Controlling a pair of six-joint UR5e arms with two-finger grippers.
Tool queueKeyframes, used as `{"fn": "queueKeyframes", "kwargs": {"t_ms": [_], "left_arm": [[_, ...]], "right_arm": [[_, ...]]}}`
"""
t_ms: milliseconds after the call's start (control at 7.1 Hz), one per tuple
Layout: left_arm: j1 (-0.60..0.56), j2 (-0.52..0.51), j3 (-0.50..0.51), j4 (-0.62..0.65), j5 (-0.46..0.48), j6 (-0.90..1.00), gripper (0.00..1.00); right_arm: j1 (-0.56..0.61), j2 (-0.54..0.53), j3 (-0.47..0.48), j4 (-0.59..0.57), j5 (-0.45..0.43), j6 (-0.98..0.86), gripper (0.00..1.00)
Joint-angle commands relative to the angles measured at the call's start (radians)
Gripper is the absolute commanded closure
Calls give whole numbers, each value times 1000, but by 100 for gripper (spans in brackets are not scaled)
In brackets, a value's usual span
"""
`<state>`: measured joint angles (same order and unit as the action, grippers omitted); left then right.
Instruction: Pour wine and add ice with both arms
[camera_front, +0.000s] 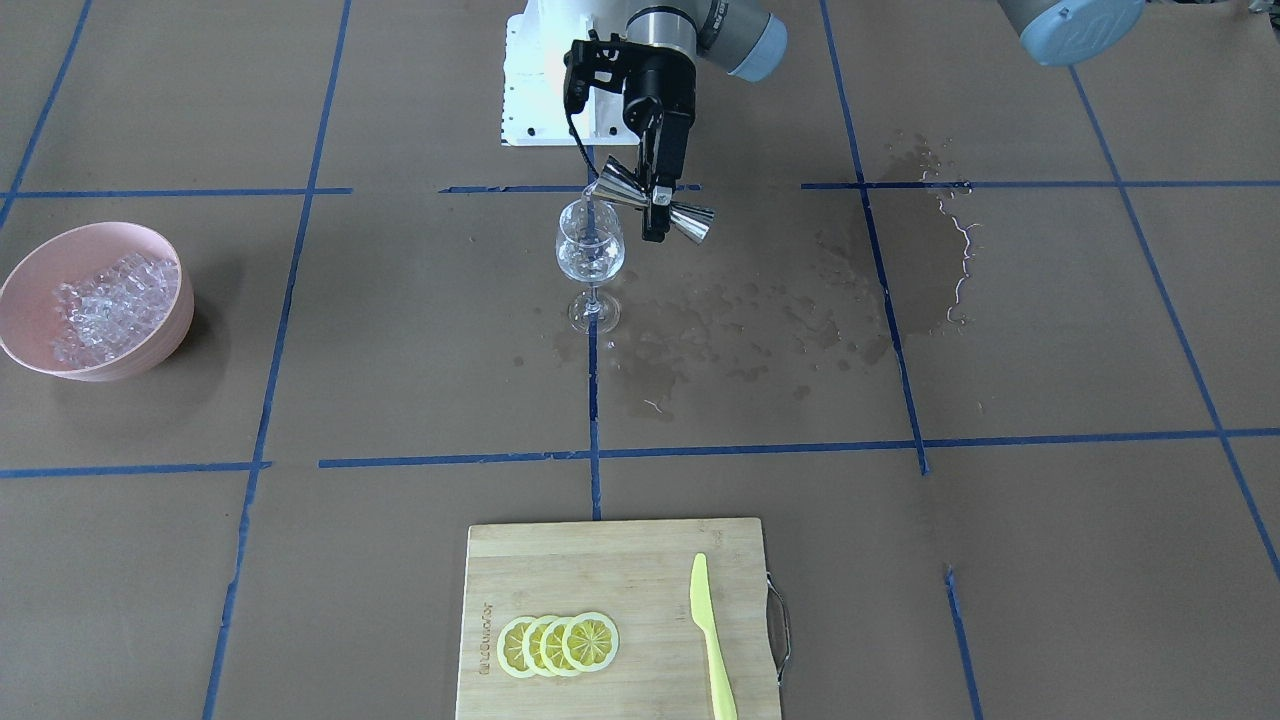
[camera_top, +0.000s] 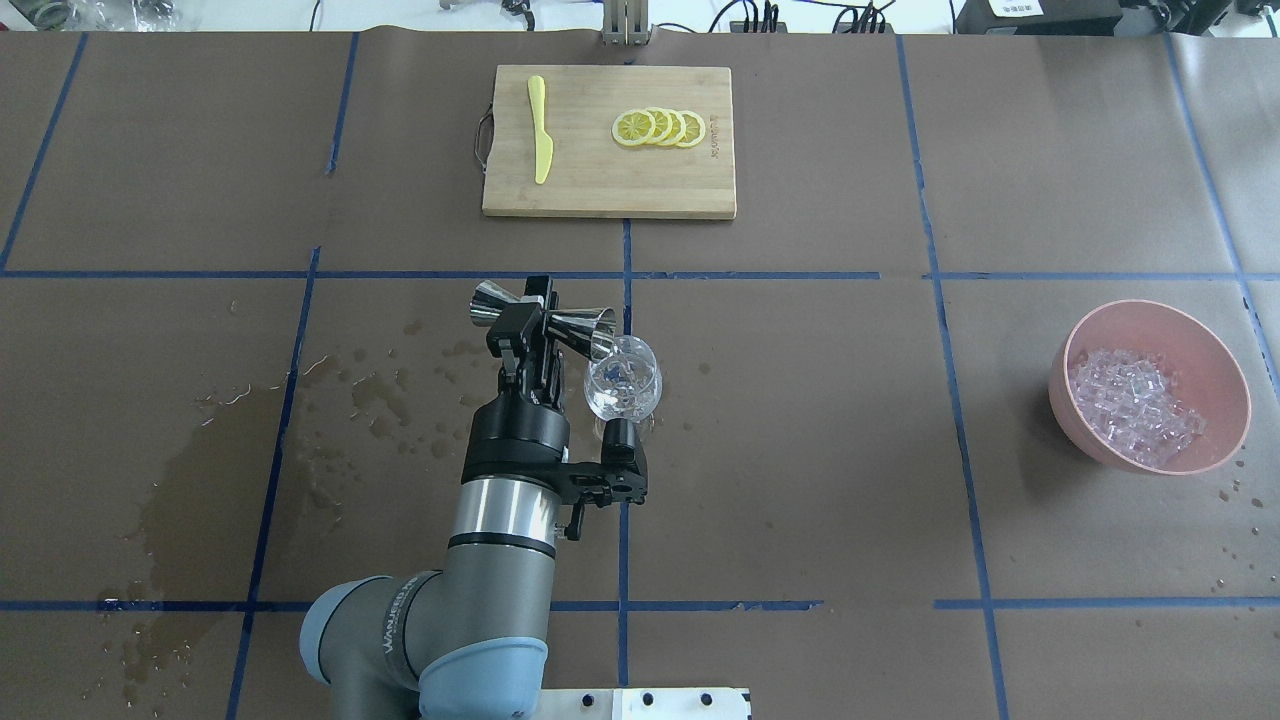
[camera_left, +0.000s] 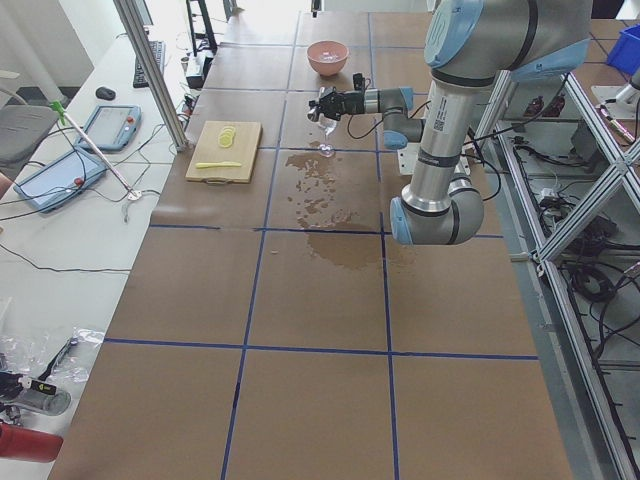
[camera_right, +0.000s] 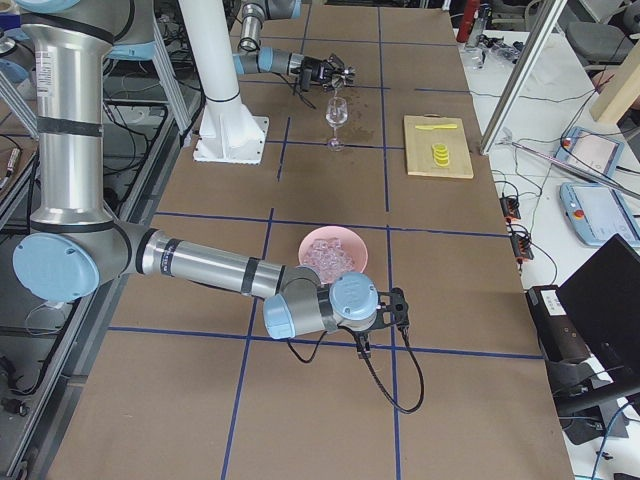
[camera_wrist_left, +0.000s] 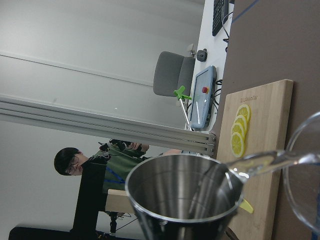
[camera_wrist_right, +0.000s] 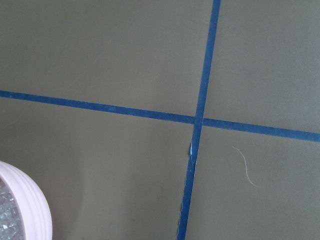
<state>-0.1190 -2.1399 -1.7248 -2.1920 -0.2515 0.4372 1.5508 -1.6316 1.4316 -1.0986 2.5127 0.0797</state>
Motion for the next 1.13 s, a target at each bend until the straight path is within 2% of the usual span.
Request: {"fn": "queueKeyframes", "kwargs": {"t_ms": [0,282,564,704,845,986], "left_arm": [[-1,-3,-1,0,47,125,100],[4,-8,14,0,57,198,100],[4,-49,34,-2,92,348,100],[2,-51,39,-2,94,354,100],[-1,-45,30,-21,94,351,100],[-7,-35,21,-102,94,354,100]], "right_arm": [[0,1,-3,-1,0,0,0],[0,1,-11,-3,0,0,0],[0,1,-26,-1,2,-1,0],[-2,1,-30,-1,2,-1,0],[-2,2,-30,-1,2,-1,0],[-2,21,-40,-1,0,-1,0]]}}
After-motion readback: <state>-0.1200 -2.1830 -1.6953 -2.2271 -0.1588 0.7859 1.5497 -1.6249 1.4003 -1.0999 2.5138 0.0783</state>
